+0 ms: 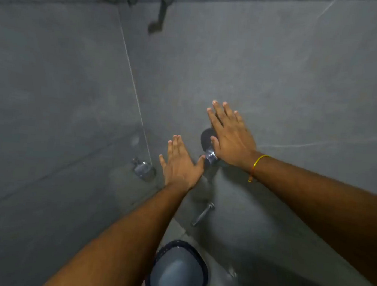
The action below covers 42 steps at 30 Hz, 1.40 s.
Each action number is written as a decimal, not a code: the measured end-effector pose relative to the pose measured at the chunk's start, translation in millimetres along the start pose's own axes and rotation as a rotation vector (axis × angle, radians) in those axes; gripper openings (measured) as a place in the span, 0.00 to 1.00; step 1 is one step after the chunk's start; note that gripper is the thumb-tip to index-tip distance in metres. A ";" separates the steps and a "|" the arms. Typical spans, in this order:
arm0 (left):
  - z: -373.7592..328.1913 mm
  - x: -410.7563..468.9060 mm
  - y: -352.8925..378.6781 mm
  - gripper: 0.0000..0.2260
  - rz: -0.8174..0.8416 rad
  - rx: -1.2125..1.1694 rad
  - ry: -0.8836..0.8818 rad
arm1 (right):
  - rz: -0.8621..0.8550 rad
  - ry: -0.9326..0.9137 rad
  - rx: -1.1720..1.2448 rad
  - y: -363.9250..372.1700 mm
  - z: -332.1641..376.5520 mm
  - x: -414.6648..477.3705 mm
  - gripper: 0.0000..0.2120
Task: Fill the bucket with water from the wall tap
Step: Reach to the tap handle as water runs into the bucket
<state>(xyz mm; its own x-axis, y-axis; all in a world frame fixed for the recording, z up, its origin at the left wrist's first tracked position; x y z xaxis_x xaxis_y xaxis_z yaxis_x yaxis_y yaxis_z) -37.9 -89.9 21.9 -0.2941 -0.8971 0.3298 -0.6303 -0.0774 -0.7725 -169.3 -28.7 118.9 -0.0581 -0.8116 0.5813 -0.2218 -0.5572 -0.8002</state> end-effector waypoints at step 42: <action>57.3 -10.1 72.2 0.44 0.109 0.189 0.157 | 0.090 -0.188 -0.165 74.1 30.4 -22.6 0.37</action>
<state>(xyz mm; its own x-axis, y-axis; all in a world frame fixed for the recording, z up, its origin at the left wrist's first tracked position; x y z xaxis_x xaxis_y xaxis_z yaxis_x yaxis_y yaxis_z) -39.3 -111.4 -68.3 -0.4700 -0.8271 0.3083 -0.4482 -0.0773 -0.8906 -154.8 -57.0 42.0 0.0935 -0.8837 0.4587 -0.3804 -0.4574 -0.8038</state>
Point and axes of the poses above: each hand's wrist, its own x-axis towards the middle knuckle, its own y-axis out of the palm, z = x × y, the point moved 10 cm from there along x, towards the middle knuckle, and after that the axes turned 8 degrees about -z, right-handed, at the moved point
